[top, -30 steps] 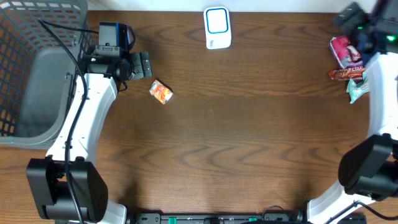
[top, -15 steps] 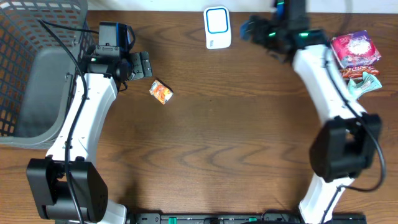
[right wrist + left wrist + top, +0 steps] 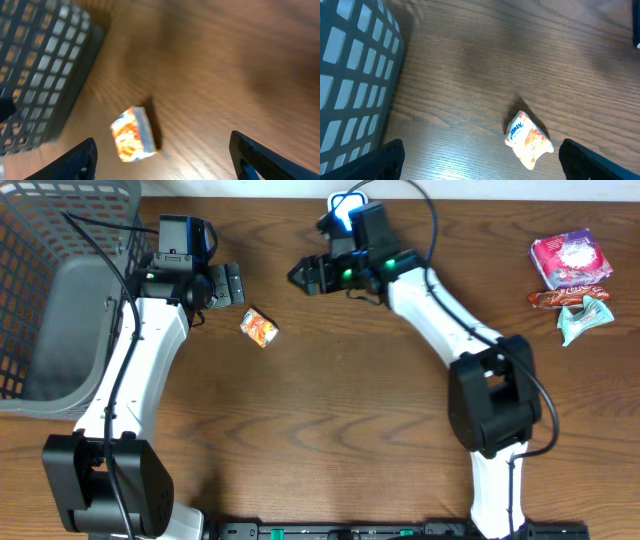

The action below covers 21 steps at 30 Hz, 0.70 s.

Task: Scan the item barcode
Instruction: 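Move the right gripper back toward the orange snack pack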

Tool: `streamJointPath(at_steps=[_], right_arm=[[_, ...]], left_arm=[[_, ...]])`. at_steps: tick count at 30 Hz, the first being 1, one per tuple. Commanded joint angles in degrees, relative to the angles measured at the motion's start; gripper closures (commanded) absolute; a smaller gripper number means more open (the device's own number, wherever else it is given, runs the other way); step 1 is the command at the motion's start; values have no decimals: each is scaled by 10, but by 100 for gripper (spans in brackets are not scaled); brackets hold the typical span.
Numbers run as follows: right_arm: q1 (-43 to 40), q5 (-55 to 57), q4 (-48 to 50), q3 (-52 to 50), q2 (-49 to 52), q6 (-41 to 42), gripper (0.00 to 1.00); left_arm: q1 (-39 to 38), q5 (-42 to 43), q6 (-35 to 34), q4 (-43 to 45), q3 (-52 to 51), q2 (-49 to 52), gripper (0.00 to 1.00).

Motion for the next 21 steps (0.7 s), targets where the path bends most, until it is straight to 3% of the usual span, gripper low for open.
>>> streamJointPath(at_steps=[1,14,21], right_arm=[[26,-22,19,3,32,-3,21],[83,-15,65,3,102,31,21],[89,-15,73,3,119,51,31]], left_arm=[[3,-5,5,-2,-2,4,2],[3,-5,5,-2,-2,4,2],[3,-5,5,-2,-2,4,2]])
